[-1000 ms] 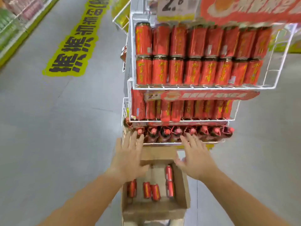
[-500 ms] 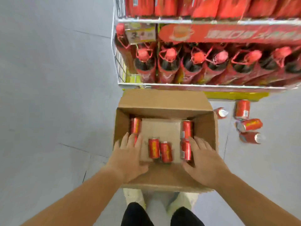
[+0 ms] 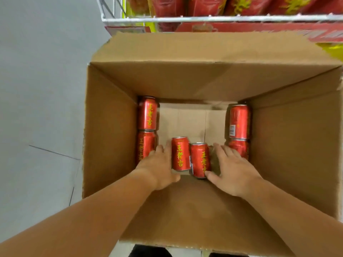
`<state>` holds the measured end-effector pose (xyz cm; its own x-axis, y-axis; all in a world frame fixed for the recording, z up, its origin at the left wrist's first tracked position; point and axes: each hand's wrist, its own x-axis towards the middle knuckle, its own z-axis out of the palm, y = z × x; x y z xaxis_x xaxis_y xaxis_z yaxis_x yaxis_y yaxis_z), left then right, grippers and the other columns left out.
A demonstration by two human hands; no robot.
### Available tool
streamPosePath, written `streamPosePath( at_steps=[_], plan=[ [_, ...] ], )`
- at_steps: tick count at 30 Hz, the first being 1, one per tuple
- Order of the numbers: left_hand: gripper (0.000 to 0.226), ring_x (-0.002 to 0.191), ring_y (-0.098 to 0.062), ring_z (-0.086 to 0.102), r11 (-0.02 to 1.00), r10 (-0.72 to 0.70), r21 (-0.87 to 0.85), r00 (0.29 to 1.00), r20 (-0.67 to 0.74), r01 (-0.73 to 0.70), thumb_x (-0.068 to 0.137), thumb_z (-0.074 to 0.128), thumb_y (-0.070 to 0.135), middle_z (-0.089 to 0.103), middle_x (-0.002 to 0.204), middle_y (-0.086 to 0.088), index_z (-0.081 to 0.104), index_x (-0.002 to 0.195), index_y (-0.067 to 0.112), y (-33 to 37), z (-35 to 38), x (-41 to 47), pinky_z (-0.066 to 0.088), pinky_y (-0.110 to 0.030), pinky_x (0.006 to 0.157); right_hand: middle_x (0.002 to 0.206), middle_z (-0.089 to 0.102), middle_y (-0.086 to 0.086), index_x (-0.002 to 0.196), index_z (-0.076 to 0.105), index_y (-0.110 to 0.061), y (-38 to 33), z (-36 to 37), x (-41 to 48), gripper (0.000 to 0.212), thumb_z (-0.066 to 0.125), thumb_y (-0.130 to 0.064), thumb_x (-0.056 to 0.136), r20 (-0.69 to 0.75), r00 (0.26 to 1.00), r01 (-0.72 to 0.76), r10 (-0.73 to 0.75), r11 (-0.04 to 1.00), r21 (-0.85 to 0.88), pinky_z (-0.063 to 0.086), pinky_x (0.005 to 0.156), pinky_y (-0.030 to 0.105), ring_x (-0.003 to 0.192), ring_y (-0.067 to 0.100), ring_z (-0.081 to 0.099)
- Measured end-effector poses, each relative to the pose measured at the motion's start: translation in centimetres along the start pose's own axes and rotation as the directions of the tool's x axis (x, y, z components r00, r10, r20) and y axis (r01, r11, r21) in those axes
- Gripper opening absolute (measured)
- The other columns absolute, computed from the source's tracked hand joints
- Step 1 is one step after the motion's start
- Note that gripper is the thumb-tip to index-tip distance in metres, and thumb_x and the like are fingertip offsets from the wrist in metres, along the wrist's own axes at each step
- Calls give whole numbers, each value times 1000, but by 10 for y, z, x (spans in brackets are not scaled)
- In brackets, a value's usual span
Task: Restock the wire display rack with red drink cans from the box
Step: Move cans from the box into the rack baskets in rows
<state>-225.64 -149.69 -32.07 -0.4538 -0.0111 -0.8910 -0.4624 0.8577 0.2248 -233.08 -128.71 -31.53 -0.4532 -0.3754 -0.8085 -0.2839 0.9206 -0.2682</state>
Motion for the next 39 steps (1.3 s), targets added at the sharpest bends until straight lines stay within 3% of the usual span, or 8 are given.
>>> streamPosePath(
  at_steps=[5,8,11,19,27,31,37,39],
  plan=[
    [85,132,-25,55,848,-128,-513,991,48,134,94,67,45,50,150,-4,17,158,23,0,20,47,41,-40,111,151,45,3,154,18,-18,2,25,40,85,68,-45,90,109,973,-230,202,859,458,36,109,36,136,24,46],
    [76,127,-24,59,748,-163,-646,986,43,152,90,74,41,56,144,-4,32,150,21,-1,30,65,46,-43,110,142,55,3,143,38,-18,6,37,56,72,73,-44,86,171,954,-300,246,776,555,39,98,30,128,23,53],
    [72,126,-24,60,663,-193,-729,980,54,170,87,79,37,58,142,-3,39,145,21,-4,34,76,48,-48,109,135,59,2,139,44,-17,11,47,63,74,81,-41,79,183,949,-315,258,731,605,42,95,29,122,21,57],
    [55,101,-15,64,584,-166,-790,980,111,188,85,81,30,69,127,0,58,135,21,-6,26,86,50,-33,91,113,67,-4,129,59,-22,13,59,71,59,85,-26,77,243,944,-329,225,564,757,51,97,34,103,15,65],
    [57,119,-23,63,695,-182,-701,982,42,159,83,83,34,66,125,3,57,132,23,-8,4,63,48,-44,107,121,66,-1,132,58,-19,14,43,57,61,83,-33,78,195,944,-319,267,584,746,47,98,34,103,16,62],
    [46,113,-22,65,691,-159,-711,987,23,128,80,86,31,67,116,3,55,114,26,-10,-16,42,51,-44,104,124,66,0,133,56,-19,13,23,40,62,83,-32,78,173,946,-303,275,556,774,46,105,43,111,21,63],
    [66,113,-20,65,658,-155,-751,986,-53,63,79,86,32,65,123,2,52,134,22,-3,-51,-6,52,-46,103,118,67,-1,128,57,-21,-1,-25,-2,58,83,-32,78,125,960,-240,250,506,829,50,102,46,107,20,66],
    [70,112,-20,66,645,-142,-763,987,-74,36,77,87,32,65,124,3,51,136,24,0,-64,-25,53,-49,103,115,68,-1,125,58,-21,-7,-42,-18,53,83,-30,79,83,967,-195,240,493,848,53,94,40,103,18,67]
  ],
)
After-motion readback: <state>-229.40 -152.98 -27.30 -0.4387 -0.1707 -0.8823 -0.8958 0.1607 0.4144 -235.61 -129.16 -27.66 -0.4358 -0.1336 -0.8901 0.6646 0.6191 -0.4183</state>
